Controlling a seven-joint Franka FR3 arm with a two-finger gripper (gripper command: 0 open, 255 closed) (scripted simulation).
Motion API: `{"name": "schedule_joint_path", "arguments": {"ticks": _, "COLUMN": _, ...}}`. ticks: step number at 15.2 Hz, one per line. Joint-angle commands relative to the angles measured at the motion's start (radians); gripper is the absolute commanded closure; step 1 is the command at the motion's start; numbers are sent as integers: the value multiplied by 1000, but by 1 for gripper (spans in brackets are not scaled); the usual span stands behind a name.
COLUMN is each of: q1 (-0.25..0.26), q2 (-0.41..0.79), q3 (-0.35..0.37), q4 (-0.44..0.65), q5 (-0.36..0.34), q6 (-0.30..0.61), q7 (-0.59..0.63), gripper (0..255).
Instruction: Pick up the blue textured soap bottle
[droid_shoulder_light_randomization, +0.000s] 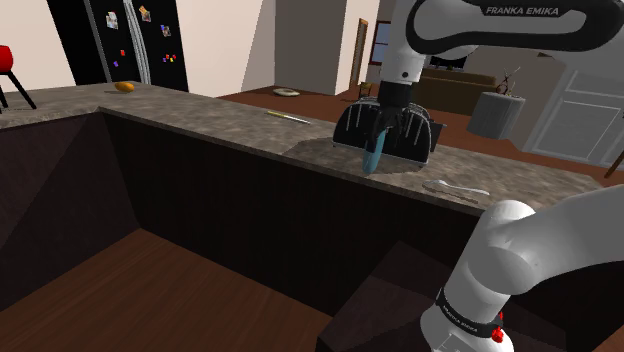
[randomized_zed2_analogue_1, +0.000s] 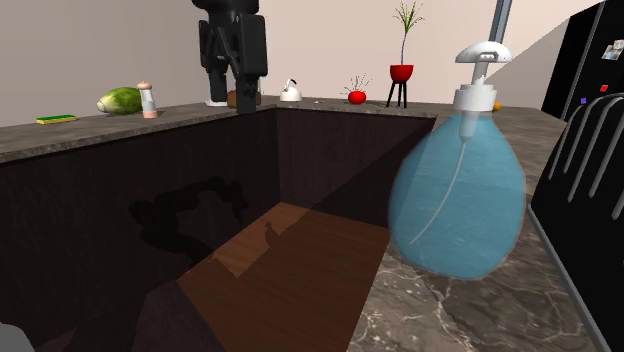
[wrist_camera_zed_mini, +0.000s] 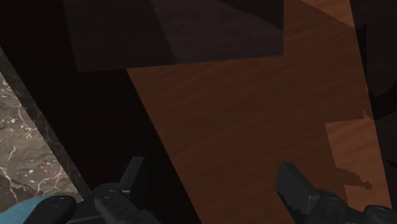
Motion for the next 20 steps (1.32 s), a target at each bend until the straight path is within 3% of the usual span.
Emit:
{"name": "schedule_joint_path", "arguments": {"ticks": 1, "q1": 0, "q2": 0, "q3": 0, "q4": 0, "q5": 0, "q6": 0, "q7": 0, "gripper": 0}}
{"name": "schedule_joint_path", "arguments": {"ticks": 11, "q1": -43, "q2": 284, "q3": -182, "q4": 311, "q5": -42, "q6": -38, "q7": -171, "gripper": 0}}
{"name": "schedule_joint_path", "arguments": {"ticks": 20, "q1": -79, "q2": 605, "q3": -346, "q4": 698, "q5": 23, "q6": -135, "q7": -349, "gripper": 0}}
